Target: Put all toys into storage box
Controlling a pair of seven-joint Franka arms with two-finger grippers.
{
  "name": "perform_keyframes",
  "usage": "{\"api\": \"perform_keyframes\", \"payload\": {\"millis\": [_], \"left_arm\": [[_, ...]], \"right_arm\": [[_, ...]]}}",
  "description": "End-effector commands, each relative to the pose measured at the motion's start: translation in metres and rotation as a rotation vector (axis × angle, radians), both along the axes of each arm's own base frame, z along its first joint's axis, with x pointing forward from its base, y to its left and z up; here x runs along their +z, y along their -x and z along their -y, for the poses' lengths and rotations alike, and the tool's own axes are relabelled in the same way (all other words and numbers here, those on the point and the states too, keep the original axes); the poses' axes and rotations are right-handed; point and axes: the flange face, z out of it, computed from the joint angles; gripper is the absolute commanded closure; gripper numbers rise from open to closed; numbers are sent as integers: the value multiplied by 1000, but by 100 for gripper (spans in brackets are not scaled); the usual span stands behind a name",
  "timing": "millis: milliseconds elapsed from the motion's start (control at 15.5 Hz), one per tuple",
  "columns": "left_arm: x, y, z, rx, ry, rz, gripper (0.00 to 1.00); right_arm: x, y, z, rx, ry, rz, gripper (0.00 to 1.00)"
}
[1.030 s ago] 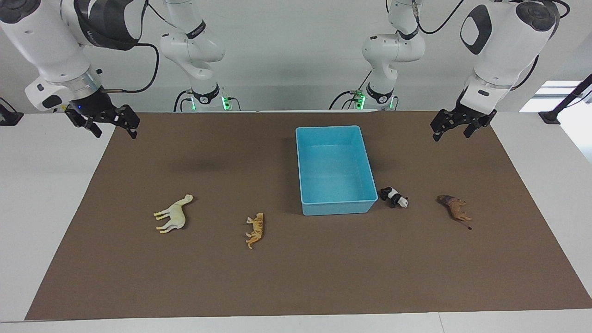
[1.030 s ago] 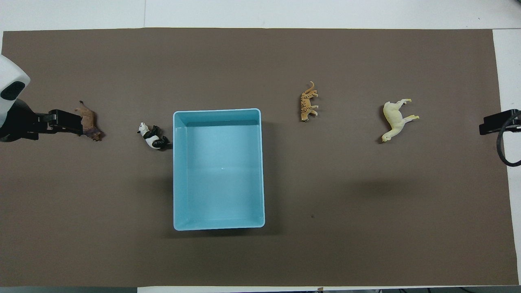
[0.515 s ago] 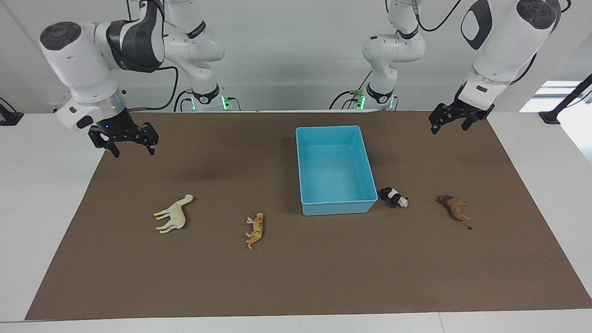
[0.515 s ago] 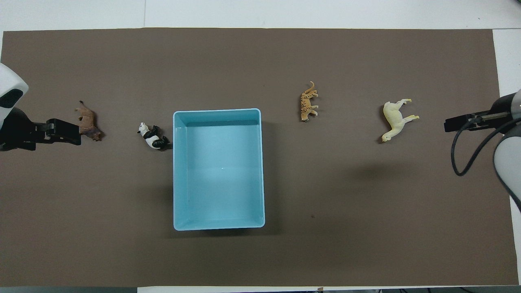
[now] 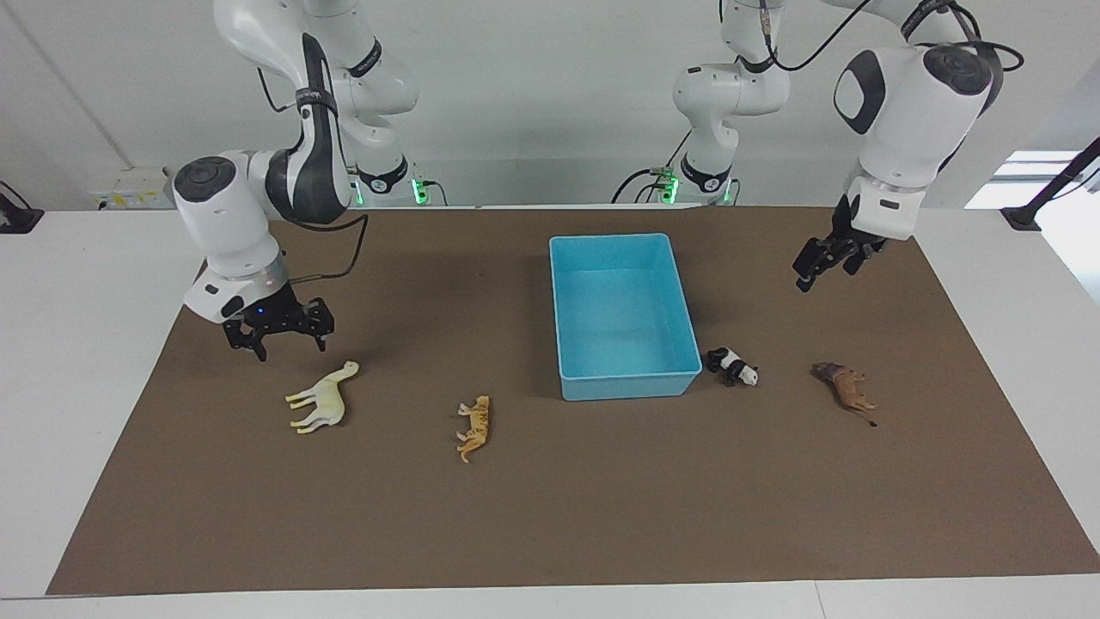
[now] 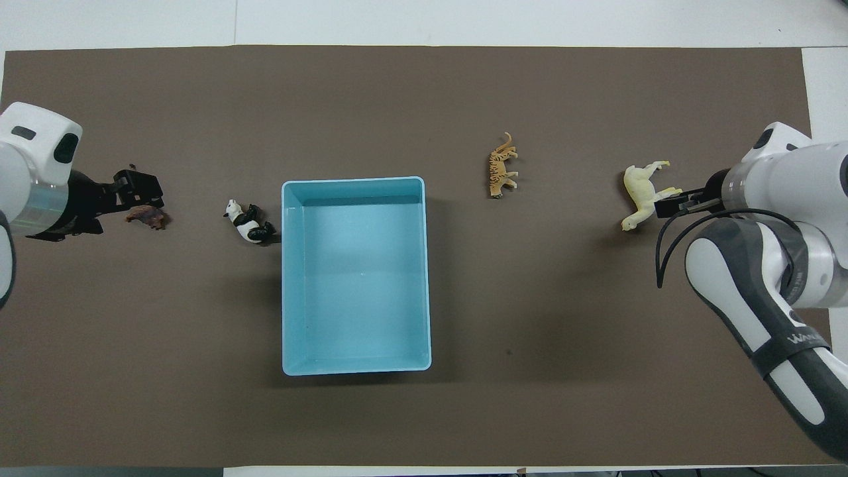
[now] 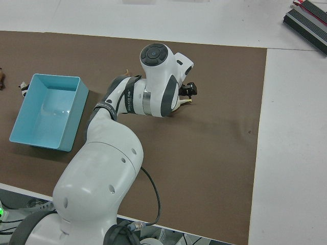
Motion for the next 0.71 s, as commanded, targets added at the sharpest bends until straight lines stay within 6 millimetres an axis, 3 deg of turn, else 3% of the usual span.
{"api": "perform_keyframes", "payload": {"millis": [0,322,579,644], "left_arm": [[-44,-26,4,266,40,40,0],[-95,-56,25,734,139,127,0],[-130,-48,26,811,169,156,0],[-149,-47,27,832,167,145,0]], "right_arm": [[-16,-1,1,63,21,19,0],[-43,-10,0,72,25,46,0],[-64,-21,-15,100,26,66,0],[-63,-23,-16,101,27,68,0]]}}
